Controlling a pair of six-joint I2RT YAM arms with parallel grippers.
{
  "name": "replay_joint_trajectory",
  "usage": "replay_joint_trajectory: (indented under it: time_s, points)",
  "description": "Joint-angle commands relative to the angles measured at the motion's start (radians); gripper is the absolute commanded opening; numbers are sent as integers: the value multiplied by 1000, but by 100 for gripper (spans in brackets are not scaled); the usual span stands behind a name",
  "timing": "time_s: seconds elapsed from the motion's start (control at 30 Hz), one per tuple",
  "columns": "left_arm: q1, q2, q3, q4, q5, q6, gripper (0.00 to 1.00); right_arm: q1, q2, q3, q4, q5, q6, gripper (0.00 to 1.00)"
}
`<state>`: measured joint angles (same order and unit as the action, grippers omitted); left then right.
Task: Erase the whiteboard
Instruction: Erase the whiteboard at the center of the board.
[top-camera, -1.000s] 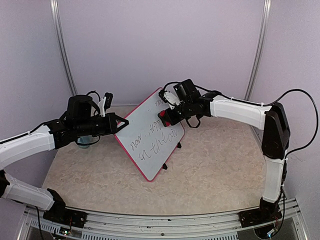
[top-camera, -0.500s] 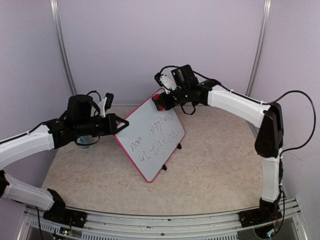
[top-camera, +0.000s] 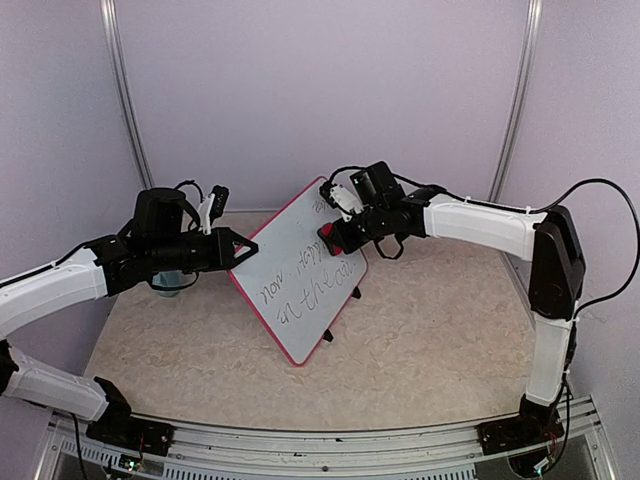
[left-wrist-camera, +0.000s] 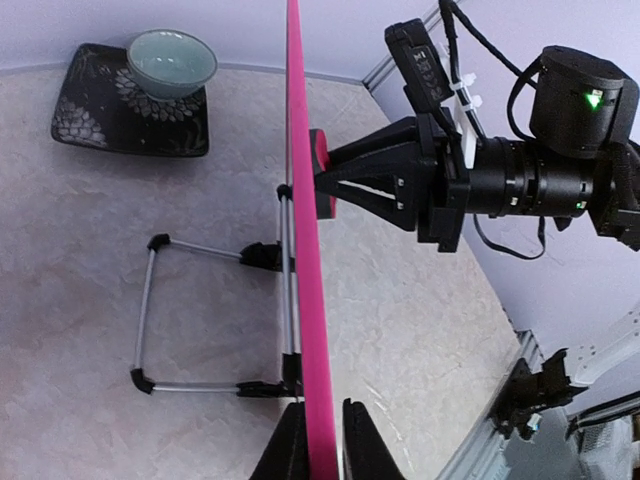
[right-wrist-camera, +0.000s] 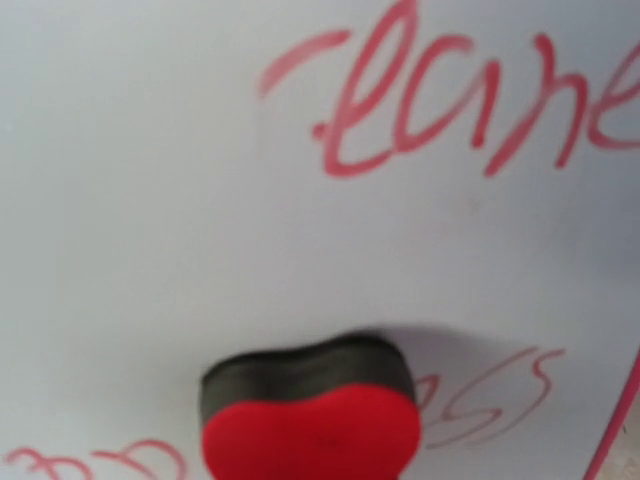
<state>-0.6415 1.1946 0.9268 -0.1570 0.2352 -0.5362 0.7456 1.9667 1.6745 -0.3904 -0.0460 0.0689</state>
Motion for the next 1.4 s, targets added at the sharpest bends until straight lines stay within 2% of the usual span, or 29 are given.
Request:
replay_joint_trajectory:
  time_s: [0.0, 0.17, 0.33, 0.5, 0.7, 0.93, 1.03, 1.37]
  points:
    - [-25, -2, 48, 29, 113, 2, 19, 1, -38, 8, 7, -21, 2, 0]
    - [-16, 14, 97, 19, 96, 6, 37, 0, -76, 22, 8, -18, 0, 0]
    - [-6, 50, 171, -13, 73, 19, 52, -3, -97, 32, 12, -10, 0, 0]
    - [1, 87, 244, -64, 24, 51, 63, -15, -109, 34, 24, -18, 4, 0]
    - [16, 185, 350, -143, -38, 125, 69, -43, -114, 35, 78, -49, 29, 0]
    - [35, 318, 452, -164, -38, 163, 70, -70, -96, 69, 112, -70, 40, 0]
    - [31, 361, 484, -164, -20, 163, 67, -76, -71, 99, 120, -90, 40, 0]
    - [25, 421, 526, -153, -4, 163, 42, -77, 30, 145, 175, -163, 61, 0]
